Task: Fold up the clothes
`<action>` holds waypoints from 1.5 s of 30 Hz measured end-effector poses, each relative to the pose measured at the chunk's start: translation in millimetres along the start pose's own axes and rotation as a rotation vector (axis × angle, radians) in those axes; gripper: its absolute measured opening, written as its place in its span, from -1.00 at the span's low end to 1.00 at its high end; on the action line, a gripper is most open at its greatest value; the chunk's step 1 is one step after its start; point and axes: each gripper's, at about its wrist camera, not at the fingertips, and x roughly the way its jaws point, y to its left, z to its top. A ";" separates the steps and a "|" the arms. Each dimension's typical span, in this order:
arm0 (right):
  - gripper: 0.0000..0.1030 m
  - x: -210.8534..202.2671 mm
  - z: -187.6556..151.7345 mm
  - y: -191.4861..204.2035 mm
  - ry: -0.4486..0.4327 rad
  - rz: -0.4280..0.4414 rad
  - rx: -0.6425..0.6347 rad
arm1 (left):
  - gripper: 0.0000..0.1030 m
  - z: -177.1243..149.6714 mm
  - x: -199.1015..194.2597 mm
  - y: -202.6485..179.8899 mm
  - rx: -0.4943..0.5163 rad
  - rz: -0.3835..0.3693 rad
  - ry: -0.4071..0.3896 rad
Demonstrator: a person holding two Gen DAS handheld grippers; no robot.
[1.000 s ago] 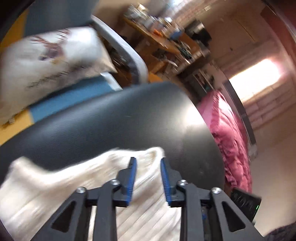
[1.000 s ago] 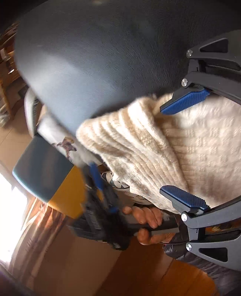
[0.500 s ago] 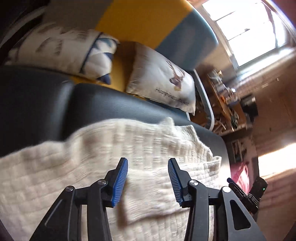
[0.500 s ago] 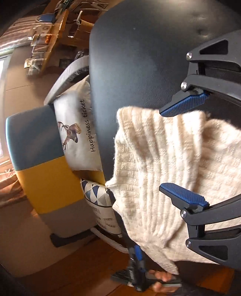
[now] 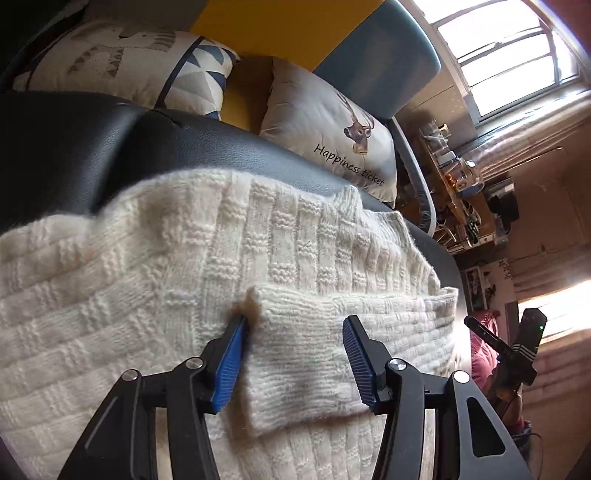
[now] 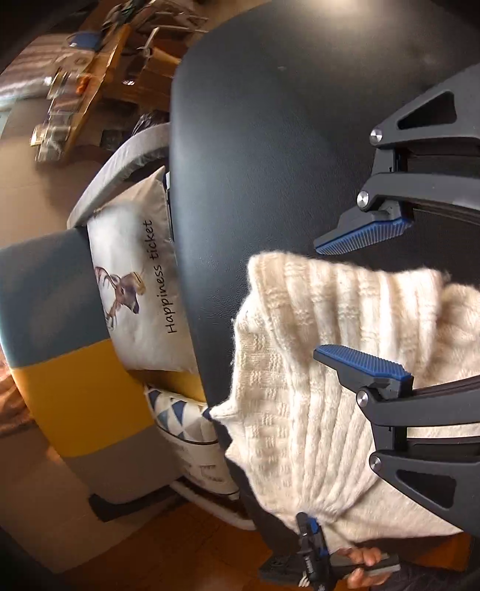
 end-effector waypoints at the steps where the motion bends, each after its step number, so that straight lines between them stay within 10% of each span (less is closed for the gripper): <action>1: 0.01 3.8 2.3 2.9 0.008 0.000 -0.016 | -0.10 -1.4 1.2 -3.0 0.021 0.014 0.000; 3: 0.01 12.1 6.6 8.6 0.023 -0.002 -0.046 | -0.79 -4.4 3.4 -9.0 0.061 0.041 -0.001; 8: -0.03 39.8 15.0 17.3 0.066 -0.049 -0.085 | -0.80 -15.0 -26.9 -21.4 0.080 -0.046 -0.122; 10: -0.49 43.2 16.2 17.3 0.066 -0.050 -0.082 | -0.80 -18.0 -48.5 -28.9 0.095 -0.092 -0.178; 14: -0.62 39.9 17.9 14.9 0.044 -0.005 -0.057 | -0.80 -21.3 -83.3 -48.8 0.152 -0.139 -0.252; 32: -0.62 53.9 19.9 -25.4 -0.014 0.310 0.313 | -0.80 -16.4 -56.4 1.9 -0.019 0.157 -0.201; 39: -0.62 63.2 19.9 -22.8 0.022 0.253 0.310 | -0.78 -27.0 -30.7 12.8 0.014 0.291 -0.080; 45: -0.57 25.6 1.2 -0.3 0.023 0.308 0.202 | -0.76 -19.6 -40.0 16.4 -0.062 0.201 -0.108</action>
